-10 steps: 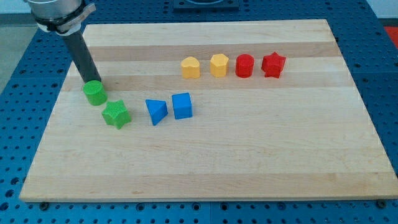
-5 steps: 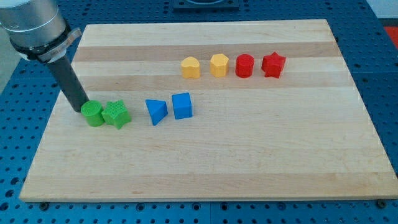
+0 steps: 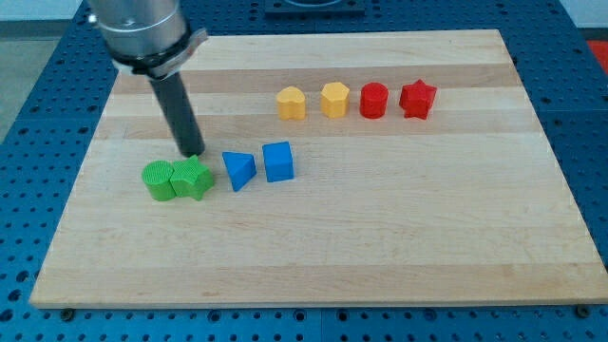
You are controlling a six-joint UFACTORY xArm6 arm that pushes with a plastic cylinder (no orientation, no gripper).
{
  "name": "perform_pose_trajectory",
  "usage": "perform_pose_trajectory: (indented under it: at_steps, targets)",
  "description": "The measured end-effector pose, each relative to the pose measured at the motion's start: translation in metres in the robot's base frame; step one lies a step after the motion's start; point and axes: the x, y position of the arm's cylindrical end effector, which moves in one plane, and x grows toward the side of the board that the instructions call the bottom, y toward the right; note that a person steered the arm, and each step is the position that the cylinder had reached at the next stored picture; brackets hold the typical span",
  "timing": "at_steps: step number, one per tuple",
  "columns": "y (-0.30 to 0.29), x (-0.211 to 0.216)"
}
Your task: Place the cube below the hexagon
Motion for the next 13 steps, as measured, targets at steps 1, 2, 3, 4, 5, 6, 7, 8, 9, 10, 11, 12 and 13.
perform_pose_trajectory:
  at_steps: [1,2,3,4,5,6,7,8,9,10,11,12,13]
  targets:
    - [0.031,0.003]
    - [0.036,0.011]
    - [0.045,0.017]
    - [0.063,0.019]
    - [0.082,0.019]
    - [0.106,0.019]
    - [0.126,0.019]
    - [0.137,0.018]
    - [0.146,0.018]
    - [0.145,0.018]
    - [0.145,0.018]
    - [0.15,0.018]
    - [0.171,0.018]
